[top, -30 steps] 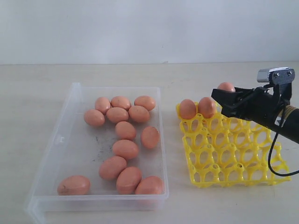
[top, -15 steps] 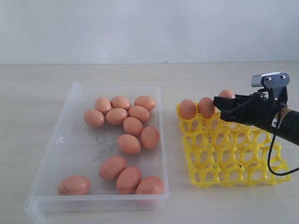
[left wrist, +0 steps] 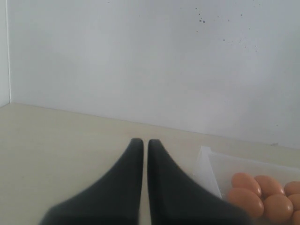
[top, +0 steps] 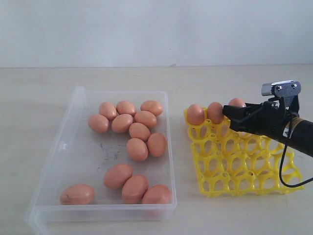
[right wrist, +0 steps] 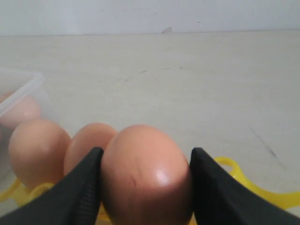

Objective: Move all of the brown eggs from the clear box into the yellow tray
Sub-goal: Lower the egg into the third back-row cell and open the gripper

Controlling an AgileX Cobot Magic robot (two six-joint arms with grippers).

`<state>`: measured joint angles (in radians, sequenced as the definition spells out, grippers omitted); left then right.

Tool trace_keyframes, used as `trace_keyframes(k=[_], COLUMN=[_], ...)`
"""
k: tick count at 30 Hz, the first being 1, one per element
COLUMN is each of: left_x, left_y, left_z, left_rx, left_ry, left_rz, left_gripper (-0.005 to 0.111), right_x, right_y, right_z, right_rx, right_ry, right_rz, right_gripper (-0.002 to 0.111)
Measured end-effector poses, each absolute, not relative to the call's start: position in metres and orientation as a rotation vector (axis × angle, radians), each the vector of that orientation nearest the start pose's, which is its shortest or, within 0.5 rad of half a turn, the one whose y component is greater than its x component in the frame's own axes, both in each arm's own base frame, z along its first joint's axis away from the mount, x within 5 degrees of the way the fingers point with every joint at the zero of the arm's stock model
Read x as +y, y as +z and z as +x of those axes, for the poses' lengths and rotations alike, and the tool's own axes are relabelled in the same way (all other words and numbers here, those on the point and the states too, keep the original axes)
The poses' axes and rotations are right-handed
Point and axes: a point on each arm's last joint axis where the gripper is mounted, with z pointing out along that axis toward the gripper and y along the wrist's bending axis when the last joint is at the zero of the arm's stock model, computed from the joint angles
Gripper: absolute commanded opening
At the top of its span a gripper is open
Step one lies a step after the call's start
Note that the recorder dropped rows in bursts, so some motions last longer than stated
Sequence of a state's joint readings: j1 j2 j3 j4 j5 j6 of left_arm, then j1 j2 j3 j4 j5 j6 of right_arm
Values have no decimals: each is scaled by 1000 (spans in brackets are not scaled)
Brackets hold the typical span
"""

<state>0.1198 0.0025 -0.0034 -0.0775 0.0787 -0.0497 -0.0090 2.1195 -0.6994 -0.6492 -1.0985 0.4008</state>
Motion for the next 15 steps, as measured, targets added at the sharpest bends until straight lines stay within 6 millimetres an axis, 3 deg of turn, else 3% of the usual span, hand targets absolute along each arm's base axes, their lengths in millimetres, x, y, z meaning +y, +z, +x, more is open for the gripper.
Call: trace_keyframes(k=[2, 5, 15], left_x=[6, 6, 6], left_y=[207, 207, 207], left_z=[56, 56, 56], left_rx=[1550, 1550, 1550], left_ry=[-10, -10, -10], left_rz=[-187, -187, -187], left_gripper=[4, 4, 4], right_x=[46, 46, 47], right_y=[80, 80, 82], right_z=[334, 334, 334], right_rx=[1864, 1864, 1854], right_ry=[579, 579, 605], right_rz=[-313, -313, -292], right_gripper=[39, 52, 55])
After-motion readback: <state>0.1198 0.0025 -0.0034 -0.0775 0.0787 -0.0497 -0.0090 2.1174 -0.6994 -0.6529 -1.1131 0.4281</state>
